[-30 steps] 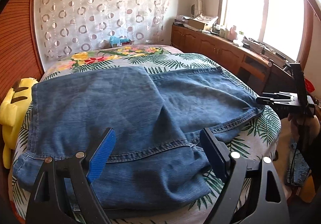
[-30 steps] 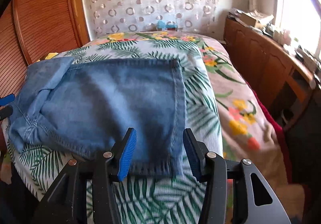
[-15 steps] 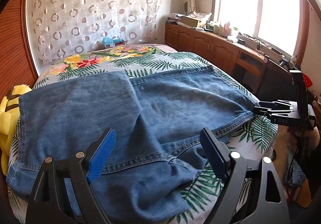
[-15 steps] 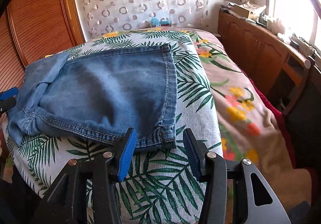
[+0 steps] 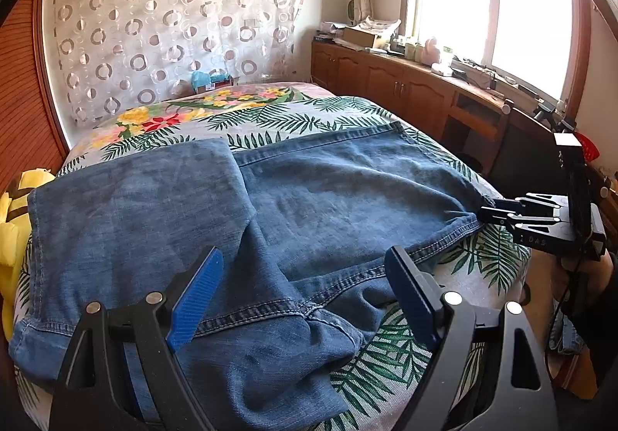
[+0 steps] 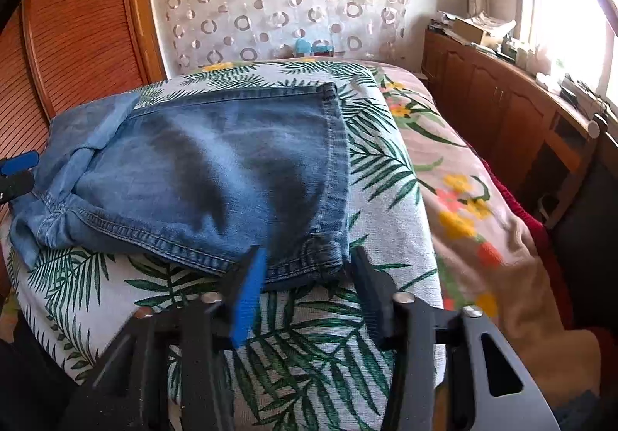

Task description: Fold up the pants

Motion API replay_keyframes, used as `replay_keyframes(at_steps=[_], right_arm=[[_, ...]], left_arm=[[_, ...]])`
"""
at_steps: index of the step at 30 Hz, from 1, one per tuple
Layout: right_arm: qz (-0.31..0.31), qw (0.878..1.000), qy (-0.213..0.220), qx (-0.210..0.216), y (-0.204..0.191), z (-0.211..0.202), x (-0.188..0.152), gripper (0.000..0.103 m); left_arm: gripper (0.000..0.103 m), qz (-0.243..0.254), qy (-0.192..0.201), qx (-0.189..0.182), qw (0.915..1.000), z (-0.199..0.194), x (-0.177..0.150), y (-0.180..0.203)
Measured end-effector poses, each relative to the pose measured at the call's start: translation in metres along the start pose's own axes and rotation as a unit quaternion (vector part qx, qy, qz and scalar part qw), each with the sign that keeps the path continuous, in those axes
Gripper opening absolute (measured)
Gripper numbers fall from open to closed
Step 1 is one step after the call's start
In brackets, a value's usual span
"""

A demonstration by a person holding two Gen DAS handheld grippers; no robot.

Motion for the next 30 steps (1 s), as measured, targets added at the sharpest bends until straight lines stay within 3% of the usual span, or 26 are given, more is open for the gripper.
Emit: replay_keyframes(at_steps=[1,3,8,15,22,30], right_arm=[[-0.003,1.000,-0.002,0.005,-0.002,0.000,0.001,0.021],[-0.007,1.000,-0.005,0.008,-0.005,0.000,0.001,0.017],[-0.002,0.999,0.011,0.030,-0.007,-0.008,0.009,0.015],[-0.011,0.995,0.072,0.071,-0.025,-0.043,0.049,0.014],[-0.050,0.983,0.114,0.137,-0.079,-0.066,0.089,0.014],[-0.107,0.960,0.134,0.222,-0.163,-0.076,0.120,0.014]], left_arm=[[0.086,0.000,0.000,0.000,1.0000,0.000,0.000,0.000],[0.086,-0.002,0.000,-0.001,1.0000,-0.001,0.000,0.000],[0.086,-0.007,0.005,0.003,1.0000,-0.007,-0.003,-0.007],[0.086,-0.020,0.020,0.012,0.9995,-0.022,0.000,-0.020],[0.086,-0.040,0.042,0.031,0.9978,-0.045,0.002,-0.047],[0.086,-0.072,0.061,0.066,0.9934,-0.072,-0.003,-0.085]])
Point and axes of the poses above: each gripper's, at about its wrist camera, not at the fingertips, and z roughly the way its jaws point, y to its right, x to its top, the point moved 4 cm from there along z, roughly the way its jaws point, and after that the axes turned 3 degrees about y, right-handed, at the moved point
